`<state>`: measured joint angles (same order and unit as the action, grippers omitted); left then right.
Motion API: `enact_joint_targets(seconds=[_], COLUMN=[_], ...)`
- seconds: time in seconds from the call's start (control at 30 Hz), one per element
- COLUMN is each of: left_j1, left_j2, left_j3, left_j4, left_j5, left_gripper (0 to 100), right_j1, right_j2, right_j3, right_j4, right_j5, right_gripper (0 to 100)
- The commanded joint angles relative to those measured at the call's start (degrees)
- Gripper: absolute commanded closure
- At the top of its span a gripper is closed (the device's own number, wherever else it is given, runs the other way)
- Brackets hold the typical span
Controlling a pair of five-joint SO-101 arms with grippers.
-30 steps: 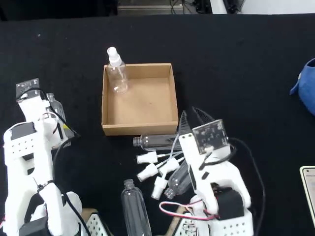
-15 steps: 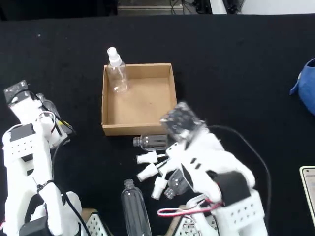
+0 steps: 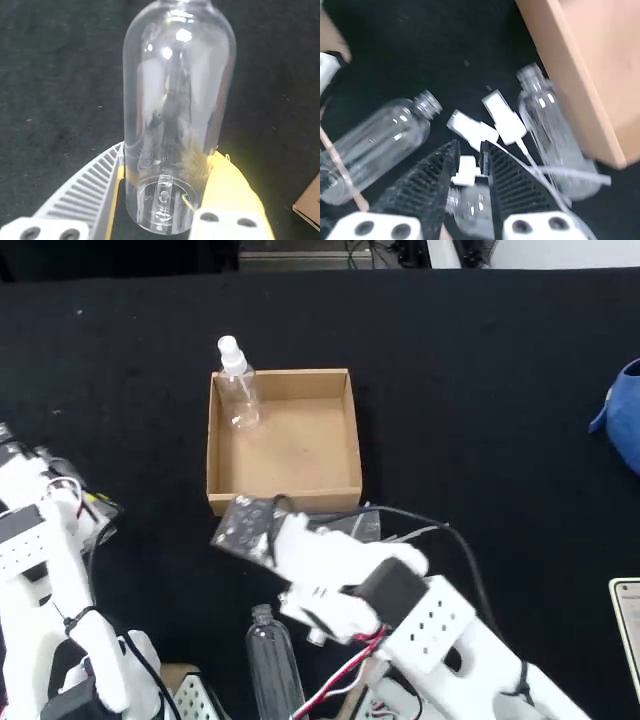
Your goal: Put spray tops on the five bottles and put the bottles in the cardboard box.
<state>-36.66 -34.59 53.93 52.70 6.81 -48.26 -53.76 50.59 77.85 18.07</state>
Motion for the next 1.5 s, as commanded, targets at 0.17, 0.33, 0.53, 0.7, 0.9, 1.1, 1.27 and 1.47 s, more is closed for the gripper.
enact_joint_targets(seconds=[0.17, 0.33, 0.53, 0.7, 0.9, 1.1, 1.27, 1.47], left_j1=[-1.1, -1.2, -1.3, -3.5, -4.7, -4.6, -4.6, -4.6], left_j2=[-1.8, -1.8, -1.8, -1.8, -1.4, -1.2, -1.2, -1.2], left_j3=[-1.4, -1.5, -1.5, -3.6, -3.8, -3.6, -3.6, -3.6], left_j4=[-0.7, -0.4, -0.3, 2.5, 2.9, 2.9, 2.9, 2.9], left_j5=[0.4, 0.1, 0.0, 0.0, 0.0, 0.0, 0.0, 0.1], left_gripper=[97, 97, 97, 97, 97, 97, 97, 97], right_j1=[-3.6, -3.5, -3.4, -1.3, 2.8, 2.7, 2.7, 2.7], right_j2=[3.5, 3.9, 8.9, 16.9, 16.5, 12.4, 12.1, 11.7], right_j3=[5.0, 2.9, 2.9, 0.6, -1.9, 0.7, 5.3, 10.7], right_j4=[-9.4, -4.7, -6.8, -8.3, 0.2, 7.2, 8.4, 5.5], right_j5=[-1.3, 6.2, 14.2, 17.7, 22.9, 30.9, 38.2, 44.2], right_gripper=[91.7, 83.2, 85.0, 84.3, 84.6, 84.6, 84.6, 84.5])
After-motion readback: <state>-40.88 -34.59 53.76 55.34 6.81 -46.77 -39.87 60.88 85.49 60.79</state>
